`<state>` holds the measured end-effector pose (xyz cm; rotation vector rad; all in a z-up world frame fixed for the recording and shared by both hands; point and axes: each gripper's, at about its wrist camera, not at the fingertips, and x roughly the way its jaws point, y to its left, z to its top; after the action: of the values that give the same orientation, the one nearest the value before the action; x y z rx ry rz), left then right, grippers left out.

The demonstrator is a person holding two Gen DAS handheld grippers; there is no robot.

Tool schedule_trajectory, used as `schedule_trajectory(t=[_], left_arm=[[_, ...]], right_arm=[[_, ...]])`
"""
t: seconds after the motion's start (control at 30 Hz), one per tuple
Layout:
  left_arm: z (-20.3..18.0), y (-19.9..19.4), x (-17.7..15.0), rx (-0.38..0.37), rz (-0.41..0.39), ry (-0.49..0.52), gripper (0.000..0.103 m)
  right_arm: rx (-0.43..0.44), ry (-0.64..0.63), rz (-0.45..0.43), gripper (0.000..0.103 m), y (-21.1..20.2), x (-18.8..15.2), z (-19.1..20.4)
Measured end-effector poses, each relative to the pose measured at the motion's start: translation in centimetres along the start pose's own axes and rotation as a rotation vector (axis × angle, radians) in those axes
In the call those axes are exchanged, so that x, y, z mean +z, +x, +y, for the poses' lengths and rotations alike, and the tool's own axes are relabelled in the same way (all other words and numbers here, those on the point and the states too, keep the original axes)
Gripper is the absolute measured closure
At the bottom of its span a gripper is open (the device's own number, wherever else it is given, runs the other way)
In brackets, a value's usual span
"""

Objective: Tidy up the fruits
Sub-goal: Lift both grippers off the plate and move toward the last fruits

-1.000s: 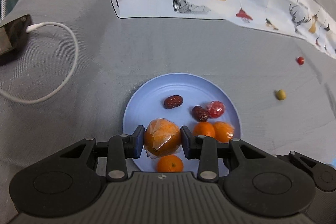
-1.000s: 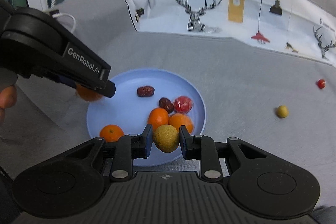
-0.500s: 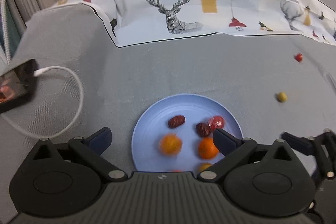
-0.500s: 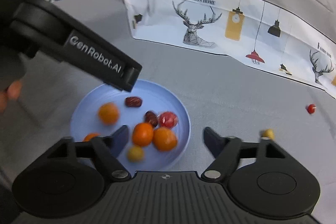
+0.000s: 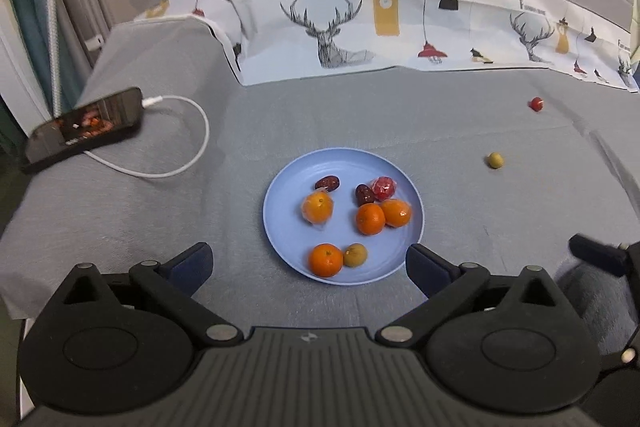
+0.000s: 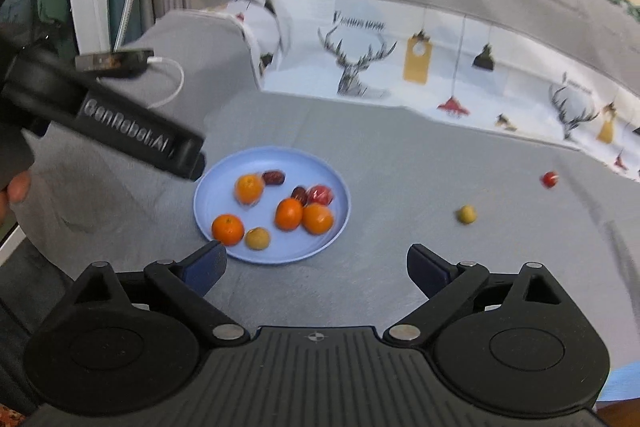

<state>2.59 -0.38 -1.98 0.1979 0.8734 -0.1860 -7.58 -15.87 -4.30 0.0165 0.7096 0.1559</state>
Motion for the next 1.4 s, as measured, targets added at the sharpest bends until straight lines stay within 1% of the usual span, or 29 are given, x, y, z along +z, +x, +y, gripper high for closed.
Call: schedule_trajectory(t=[0.13, 0.27, 0.47, 0.6, 0.73, 0.9, 1.2, 1.4], left_arm=[[-0.2, -2.1, -1.0, 0.016, -0.011, -0.013, 0.0], [-0.5, -3.9, -2.1, 0.013, -0.018, -0.019, 0.0], [-1.9, -6.2, -3.1, 0.01, -0.062, 0.014, 0.0], [-2.8, -7.3, -3.5, 0.016, -0.079, 0.034, 0.0], [-3.0, -7.9, -3.8, 0.008, -0.094, 0.027, 0.0], [-3.0, -8.5, -4.0, 0.007, -0.106, 0.024, 0.0], [-3.5, -8.8, -4.2, 0.011, -0.11, 0.031, 0.0], [-3.6, -8.5, -4.1, 0.012, -0.099, 0.038, 0.0]], right_arm=[[-0.014, 0.011, -0.055, 0.005, -3.1, -0.4, -0.9], [-0.025, 0.046, -0.098, 0.005, -5.7, -1.1, -1.7], [-0.033, 0.068, -0.135, 0.004, -7.7, -1.8, -2.1], [-0.029, 0.05, -0.166, 0.004, -8.7, -2.0, -1.7], [-0.037, 0.035, -0.178, 0.003, -9.3, -2.1, -1.7], [-0.049, 0.061, -0.175, 0.003, -9.7, -2.5, -1.8], [-0.047, 0.069, -0.185, 0.003, -9.9, -2.7, -1.8], [-0.045, 0.086, -0.184, 0.003, -9.9, -2.8, -2.1]])
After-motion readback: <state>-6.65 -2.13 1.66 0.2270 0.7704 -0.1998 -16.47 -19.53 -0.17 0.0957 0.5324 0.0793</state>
